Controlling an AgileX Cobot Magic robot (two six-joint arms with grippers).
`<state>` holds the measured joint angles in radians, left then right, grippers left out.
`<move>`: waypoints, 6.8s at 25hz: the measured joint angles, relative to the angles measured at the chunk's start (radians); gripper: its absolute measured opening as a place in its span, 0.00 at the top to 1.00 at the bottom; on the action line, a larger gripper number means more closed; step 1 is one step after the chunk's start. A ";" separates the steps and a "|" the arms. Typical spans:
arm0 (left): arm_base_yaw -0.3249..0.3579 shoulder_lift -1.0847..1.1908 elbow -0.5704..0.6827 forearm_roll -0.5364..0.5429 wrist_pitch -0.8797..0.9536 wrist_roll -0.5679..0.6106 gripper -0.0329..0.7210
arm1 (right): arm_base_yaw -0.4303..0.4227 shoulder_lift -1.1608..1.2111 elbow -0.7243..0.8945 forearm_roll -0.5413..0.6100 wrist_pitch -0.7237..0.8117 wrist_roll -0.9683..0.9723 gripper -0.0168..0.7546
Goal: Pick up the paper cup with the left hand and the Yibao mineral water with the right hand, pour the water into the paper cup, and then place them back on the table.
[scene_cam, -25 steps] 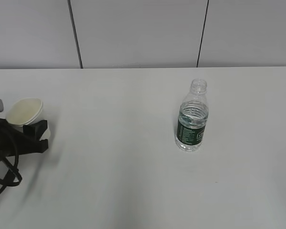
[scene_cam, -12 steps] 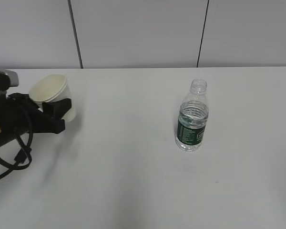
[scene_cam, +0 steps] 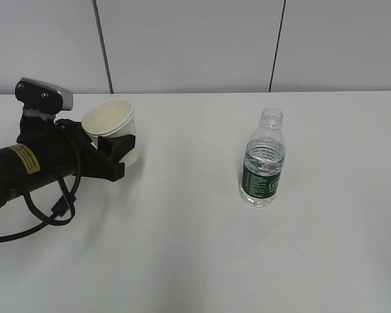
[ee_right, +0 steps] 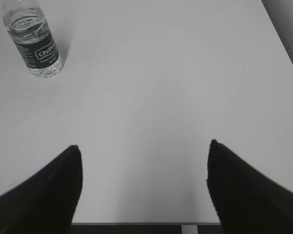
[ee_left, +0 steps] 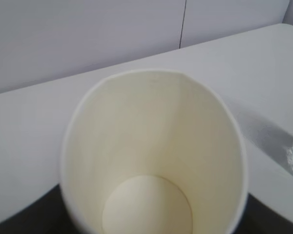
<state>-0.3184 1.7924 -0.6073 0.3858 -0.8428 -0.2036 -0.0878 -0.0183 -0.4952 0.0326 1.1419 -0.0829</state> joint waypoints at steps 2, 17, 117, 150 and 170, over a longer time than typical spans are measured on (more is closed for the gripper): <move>-0.001 0.000 0.000 0.005 0.016 -0.009 0.41 | 0.000 0.000 0.000 0.000 0.000 0.000 0.22; -0.001 0.001 0.000 0.009 0.029 -0.014 0.41 | 0.000 0.269 0.010 0.075 -0.541 0.000 0.22; -0.001 0.001 0.000 0.190 0.061 -0.110 0.41 | 0.295 2.111 -0.255 -0.482 -2.203 0.193 0.36; -0.002 0.001 0.000 0.383 0.049 -0.210 0.41 | 0.471 2.084 -0.658 -0.734 -1.799 0.083 0.36; -0.023 0.001 0.000 0.452 0.103 -0.213 0.41 | 0.471 2.121 -0.661 -0.705 -1.795 -0.452 0.36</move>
<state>-0.3411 1.7933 -0.6073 0.8382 -0.7396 -0.4169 0.3836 2.1029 -1.1559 -0.6723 -0.6536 -0.5351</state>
